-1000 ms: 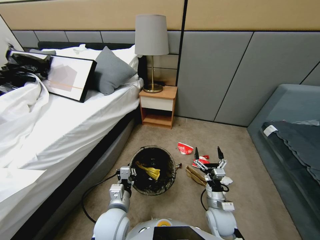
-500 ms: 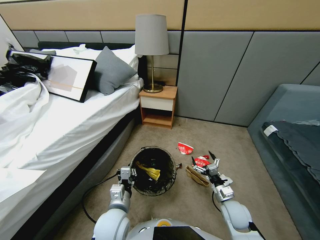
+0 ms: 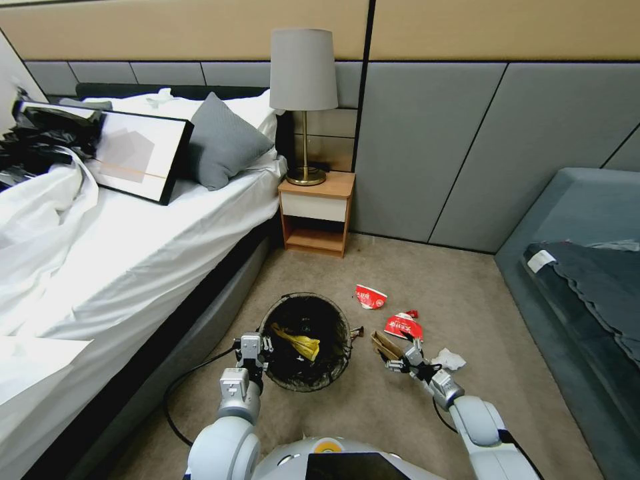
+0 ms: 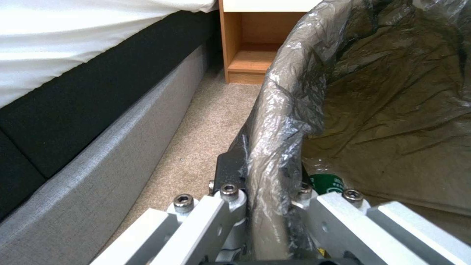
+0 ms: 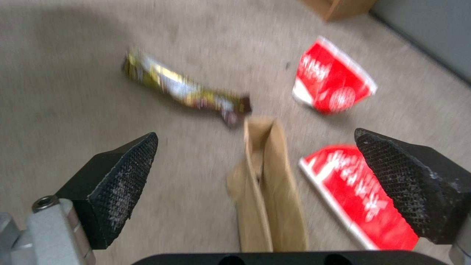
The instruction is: Pick up the trash bin, then pick up the garbage from the floor and place it into the trash bin.
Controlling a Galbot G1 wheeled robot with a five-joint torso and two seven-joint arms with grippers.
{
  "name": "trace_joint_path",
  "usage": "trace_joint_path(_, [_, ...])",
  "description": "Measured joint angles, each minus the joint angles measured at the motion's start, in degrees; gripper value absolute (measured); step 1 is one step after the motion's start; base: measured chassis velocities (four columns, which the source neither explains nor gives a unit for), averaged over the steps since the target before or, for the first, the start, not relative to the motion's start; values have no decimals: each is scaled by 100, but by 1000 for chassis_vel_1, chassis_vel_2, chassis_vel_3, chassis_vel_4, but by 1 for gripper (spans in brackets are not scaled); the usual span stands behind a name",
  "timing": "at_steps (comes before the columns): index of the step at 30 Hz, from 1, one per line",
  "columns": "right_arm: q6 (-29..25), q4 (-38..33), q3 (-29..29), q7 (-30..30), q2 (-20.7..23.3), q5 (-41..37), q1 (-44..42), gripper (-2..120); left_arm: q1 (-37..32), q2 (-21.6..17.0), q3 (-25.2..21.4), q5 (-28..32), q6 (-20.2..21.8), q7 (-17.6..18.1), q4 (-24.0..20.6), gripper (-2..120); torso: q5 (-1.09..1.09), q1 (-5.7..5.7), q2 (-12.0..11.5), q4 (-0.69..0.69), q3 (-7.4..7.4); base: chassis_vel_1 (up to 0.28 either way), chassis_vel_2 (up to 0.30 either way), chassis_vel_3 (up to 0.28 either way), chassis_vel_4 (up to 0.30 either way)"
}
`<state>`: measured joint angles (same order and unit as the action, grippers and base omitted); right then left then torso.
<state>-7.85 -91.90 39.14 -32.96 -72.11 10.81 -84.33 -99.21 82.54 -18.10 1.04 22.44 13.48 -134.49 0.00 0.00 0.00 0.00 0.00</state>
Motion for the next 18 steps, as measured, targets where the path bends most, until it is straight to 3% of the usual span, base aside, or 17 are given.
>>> trace_joint_path(13, [-26,1244,-113,142,-3,26,641,100,-36,-18,23,-19,6,9,-3,2,0,0,0,0,0,0,0,0,0])
trace_joint_path(18, [-18,1418,-163,159,14,-120,761,100,-38,-17,29,-24,8,9,-4,2,0,0,0,0,0,0,0,0,0])
